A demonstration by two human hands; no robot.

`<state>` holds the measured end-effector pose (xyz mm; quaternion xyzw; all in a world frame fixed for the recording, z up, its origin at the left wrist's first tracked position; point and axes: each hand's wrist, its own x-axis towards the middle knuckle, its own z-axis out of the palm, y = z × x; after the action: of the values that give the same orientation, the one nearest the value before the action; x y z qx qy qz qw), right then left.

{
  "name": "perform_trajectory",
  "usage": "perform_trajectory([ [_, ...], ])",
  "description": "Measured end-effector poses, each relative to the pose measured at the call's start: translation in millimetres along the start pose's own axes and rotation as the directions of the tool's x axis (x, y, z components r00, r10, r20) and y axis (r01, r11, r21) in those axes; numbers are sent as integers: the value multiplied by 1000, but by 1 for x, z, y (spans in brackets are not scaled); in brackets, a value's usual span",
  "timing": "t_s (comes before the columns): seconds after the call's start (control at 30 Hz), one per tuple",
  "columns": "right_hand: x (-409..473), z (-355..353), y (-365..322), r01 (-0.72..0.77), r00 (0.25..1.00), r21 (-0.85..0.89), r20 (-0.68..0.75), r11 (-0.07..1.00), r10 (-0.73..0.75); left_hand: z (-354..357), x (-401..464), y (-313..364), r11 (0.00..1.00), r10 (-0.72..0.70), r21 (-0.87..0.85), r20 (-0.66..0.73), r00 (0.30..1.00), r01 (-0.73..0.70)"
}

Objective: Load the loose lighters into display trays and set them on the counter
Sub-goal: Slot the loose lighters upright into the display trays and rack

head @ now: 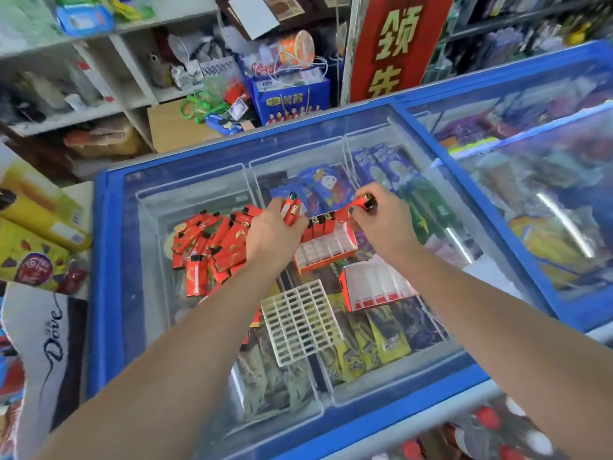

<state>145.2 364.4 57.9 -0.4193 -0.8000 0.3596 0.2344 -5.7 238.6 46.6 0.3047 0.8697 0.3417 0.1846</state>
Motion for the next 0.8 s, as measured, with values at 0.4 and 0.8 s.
perform_trajectory([
  [0.4, 28, -4, 16, 277, 947, -263, 235, 924, -217, 11, 14, -11, 980, -85, 187, 50, 995, 74],
  [0.8, 38, 9, 12, 460, 861, -446, 434, 768, -265, 13, 15, -17, 978, -92, 192, 58, 994, 79],
])
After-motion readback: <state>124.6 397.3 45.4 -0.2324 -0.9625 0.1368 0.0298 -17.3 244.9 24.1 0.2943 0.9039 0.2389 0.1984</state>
